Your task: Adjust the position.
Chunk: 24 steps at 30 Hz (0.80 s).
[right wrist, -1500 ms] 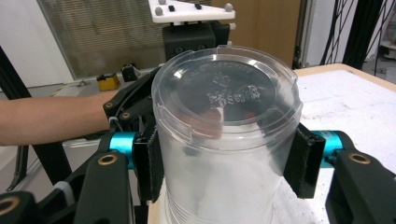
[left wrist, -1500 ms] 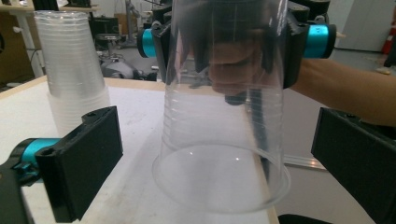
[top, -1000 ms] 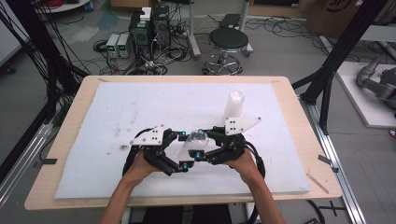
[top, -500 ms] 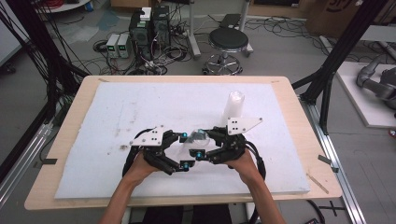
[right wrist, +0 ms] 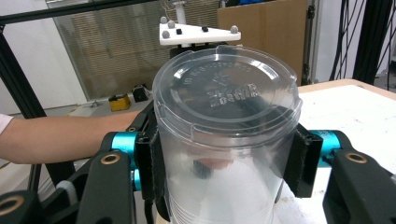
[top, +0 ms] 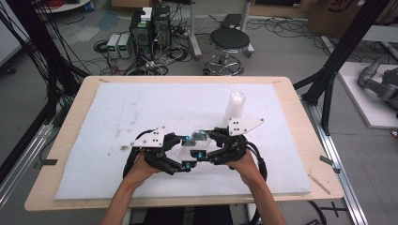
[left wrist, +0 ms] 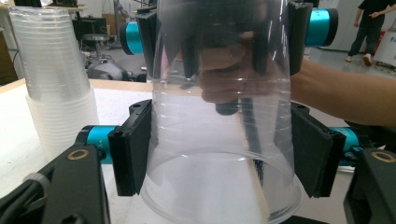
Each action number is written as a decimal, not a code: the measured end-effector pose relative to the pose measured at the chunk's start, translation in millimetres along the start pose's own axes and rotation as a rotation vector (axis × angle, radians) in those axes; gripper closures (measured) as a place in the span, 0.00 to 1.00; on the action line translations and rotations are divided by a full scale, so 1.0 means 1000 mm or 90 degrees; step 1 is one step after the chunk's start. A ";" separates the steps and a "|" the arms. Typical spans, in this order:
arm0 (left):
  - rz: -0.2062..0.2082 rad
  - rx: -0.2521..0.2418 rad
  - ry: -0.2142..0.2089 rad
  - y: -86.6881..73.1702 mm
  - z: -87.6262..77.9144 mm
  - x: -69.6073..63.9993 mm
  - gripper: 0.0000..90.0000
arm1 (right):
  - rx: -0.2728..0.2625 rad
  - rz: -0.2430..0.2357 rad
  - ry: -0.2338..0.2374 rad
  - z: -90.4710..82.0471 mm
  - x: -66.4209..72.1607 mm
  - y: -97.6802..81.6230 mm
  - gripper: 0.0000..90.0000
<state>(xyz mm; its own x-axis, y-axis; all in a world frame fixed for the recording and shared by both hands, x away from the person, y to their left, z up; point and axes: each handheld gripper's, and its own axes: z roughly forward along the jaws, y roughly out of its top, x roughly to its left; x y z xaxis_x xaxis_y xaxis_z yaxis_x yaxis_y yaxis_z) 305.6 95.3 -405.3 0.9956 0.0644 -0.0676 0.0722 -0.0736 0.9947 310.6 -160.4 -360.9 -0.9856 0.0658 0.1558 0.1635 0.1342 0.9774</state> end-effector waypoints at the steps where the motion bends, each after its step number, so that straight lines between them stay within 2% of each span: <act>1: 0.001 0.000 0.000 0.000 0.000 0.000 0.34 | 0.000 0.000 0.000 0.000 0.000 0.000 0.47; 5: 0.001 0.003 -0.002 0.000 0.000 0.000 0.35 | 0.003 0.001 0.000 0.000 0.000 0.000 0.45; 8: 0.007 0.009 0.000 0.000 0.000 -0.001 0.35 | 0.011 0.009 0.001 0.002 0.000 -0.001 0.26; 9: 0.011 0.012 0.002 0.001 -0.001 -0.001 0.35 | 0.021 0.013 -0.008 0.002 0.001 -0.001 0.20; 11: 0.009 0.014 0.005 0.001 -0.003 -0.002 0.36 | 0.030 0.013 -0.013 0.002 0.001 0.000 0.20; 13: 0.012 0.029 0.010 0.002 -0.005 -0.002 0.36 | 0.042 0.010 -0.012 0.002 0.002 0.000 0.19; 14: 0.015 0.043 0.017 0.003 -0.006 -0.003 0.36 | 0.053 0.006 -0.014 0.002 0.002 0.000 0.19; 15: 0.026 0.072 0.030 0.005 -0.008 -0.003 0.36 | 0.068 0.003 -0.017 0.002 0.003 0.001 0.18; 16: 0.031 0.083 0.035 0.007 -0.009 -0.004 0.36 | 0.083 -0.005 -0.011 0.003 0.004 0.001 0.18; 19: 0.046 0.130 0.035 0.016 -0.015 -0.005 0.36 | 0.116 -0.009 -0.008 0.003 0.007 0.003 0.18; 24: 0.058 0.248 0.019 0.035 -0.022 -0.004 0.36 | 0.170 -0.022 -0.029 0.001 0.010 0.006 0.18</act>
<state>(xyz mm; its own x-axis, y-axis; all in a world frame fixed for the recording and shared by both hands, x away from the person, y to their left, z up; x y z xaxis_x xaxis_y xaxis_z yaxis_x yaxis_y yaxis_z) 303.0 114.6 -368.4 0.9973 0.0683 0.0282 0.0057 -0.4519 0.8921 301.3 -158.1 -353.2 -0.9888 0.0999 0.1106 0.1413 0.3931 0.9086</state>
